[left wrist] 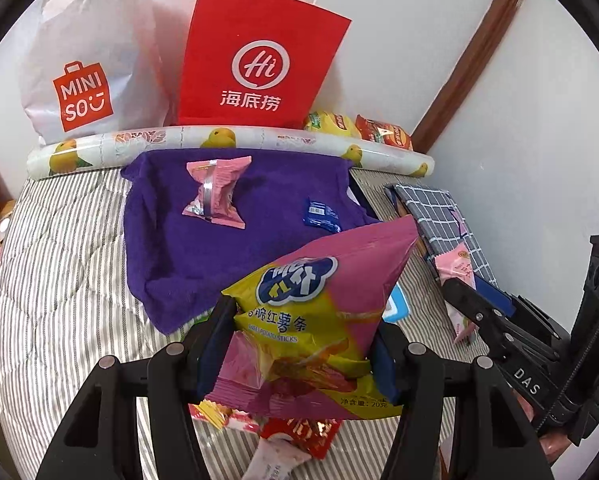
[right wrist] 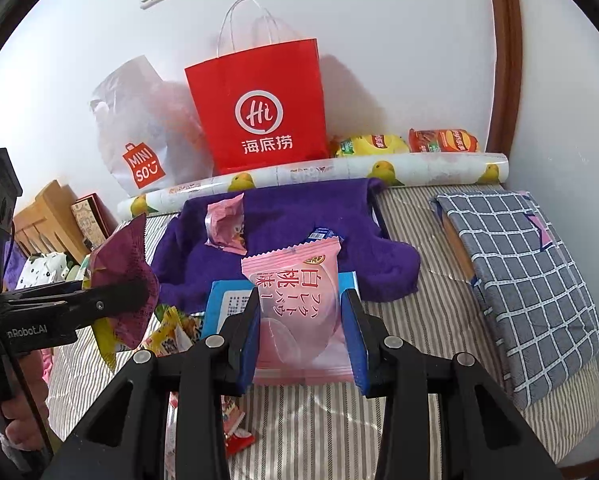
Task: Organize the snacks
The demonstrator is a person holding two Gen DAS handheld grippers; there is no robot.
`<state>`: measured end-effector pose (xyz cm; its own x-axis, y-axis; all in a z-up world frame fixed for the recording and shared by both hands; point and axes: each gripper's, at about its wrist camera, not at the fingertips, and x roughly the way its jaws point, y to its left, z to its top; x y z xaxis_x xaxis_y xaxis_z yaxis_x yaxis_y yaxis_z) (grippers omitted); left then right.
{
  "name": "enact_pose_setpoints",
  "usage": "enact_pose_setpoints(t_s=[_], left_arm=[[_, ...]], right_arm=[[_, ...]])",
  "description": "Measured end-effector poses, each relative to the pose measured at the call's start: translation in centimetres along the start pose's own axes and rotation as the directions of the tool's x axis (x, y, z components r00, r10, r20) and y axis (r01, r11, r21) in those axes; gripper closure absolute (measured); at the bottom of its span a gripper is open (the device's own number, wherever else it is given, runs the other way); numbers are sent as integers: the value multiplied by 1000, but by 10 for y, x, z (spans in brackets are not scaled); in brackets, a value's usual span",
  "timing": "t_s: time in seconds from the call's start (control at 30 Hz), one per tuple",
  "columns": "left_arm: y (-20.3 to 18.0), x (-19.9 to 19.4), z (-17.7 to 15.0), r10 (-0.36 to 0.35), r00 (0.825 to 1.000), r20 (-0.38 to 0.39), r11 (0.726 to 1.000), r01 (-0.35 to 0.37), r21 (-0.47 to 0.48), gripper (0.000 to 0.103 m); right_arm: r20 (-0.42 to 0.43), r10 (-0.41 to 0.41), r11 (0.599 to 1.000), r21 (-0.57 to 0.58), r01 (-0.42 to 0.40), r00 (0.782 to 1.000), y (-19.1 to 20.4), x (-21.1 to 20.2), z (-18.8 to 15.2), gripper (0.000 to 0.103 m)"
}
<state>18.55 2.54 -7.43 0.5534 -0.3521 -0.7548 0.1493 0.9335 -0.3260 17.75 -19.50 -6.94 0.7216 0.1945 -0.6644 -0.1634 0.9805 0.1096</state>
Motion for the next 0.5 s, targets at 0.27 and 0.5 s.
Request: enact_pose_setpoints(t_s=[0.27, 0.5], left_arm=[[15, 14, 11, -13, 1000, -6, 1000, 13, -25, 44], [32, 21, 25, -7, 1000, 2, 999, 7, -49, 44]], right_arm=[[-4, -11, 1000, 6, 11, 1000, -2, 13, 12, 65], [1, -23, 1000, 19, 23, 1000, -10, 25, 27, 65]])
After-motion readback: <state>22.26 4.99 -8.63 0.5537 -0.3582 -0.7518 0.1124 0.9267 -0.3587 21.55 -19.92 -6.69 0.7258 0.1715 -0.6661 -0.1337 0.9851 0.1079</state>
